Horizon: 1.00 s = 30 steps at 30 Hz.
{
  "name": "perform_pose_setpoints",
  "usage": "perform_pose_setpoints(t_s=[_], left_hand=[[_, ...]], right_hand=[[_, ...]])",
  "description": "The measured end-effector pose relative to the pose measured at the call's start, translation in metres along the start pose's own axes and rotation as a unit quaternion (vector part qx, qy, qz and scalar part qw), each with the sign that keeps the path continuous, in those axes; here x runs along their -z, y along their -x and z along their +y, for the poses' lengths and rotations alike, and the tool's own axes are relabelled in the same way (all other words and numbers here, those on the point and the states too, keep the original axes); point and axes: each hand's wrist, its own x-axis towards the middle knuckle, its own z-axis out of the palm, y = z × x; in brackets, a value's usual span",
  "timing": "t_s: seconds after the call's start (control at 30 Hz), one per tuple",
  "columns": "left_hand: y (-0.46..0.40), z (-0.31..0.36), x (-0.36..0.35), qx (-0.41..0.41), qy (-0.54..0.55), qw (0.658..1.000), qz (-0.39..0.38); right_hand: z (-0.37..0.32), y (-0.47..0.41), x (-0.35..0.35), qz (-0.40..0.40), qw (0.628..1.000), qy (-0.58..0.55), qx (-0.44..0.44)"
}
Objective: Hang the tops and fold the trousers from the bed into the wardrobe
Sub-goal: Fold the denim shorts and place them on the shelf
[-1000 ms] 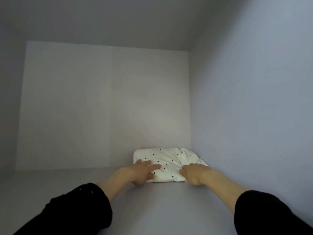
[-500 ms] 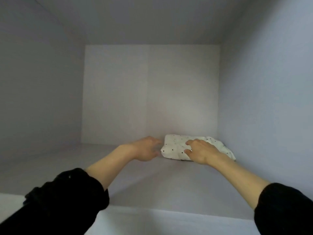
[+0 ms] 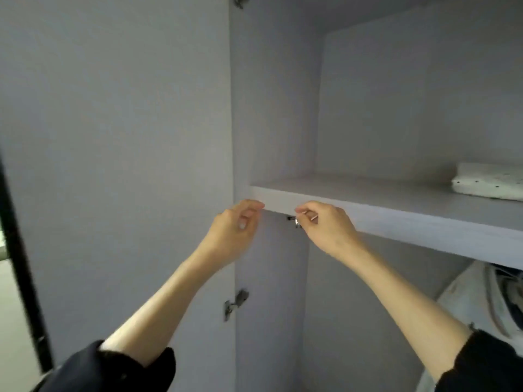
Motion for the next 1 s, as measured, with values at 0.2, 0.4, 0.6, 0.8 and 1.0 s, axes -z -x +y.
perform_pose_setpoints(t_s=[0.2, 0.4, 0.6, 0.8, 1.0], left_hand=[[0.156, -0.061, 0.127, 0.135, -0.024, 0.984, 0.118], [0.300, -0.078, 0.215, 0.263, -0.102, 0.931, 0.232], [0.462, -0.038, 0.267, 0.445, -0.177, 0.796, 0.370], [0.596, 0.048, 0.272, 0.543, -0.220, 0.635, 0.503], [0.722, 0.128, 0.254, 0.568, -0.219, 0.519, 0.600]], right_hand=[[-0.129, 0.088, -0.122, -0.198, 0.969, -0.104, 0.103], [-0.259, 0.170, -0.193, -0.356, 0.877, -0.188, 0.263], [-0.365, 0.290, -0.242, -0.491, 0.738, -0.256, 0.386], [-0.439, 0.417, -0.226, -0.572, 0.597, -0.293, 0.481], [-0.489, 0.556, -0.172, -0.615, 0.465, -0.321, 0.550]])
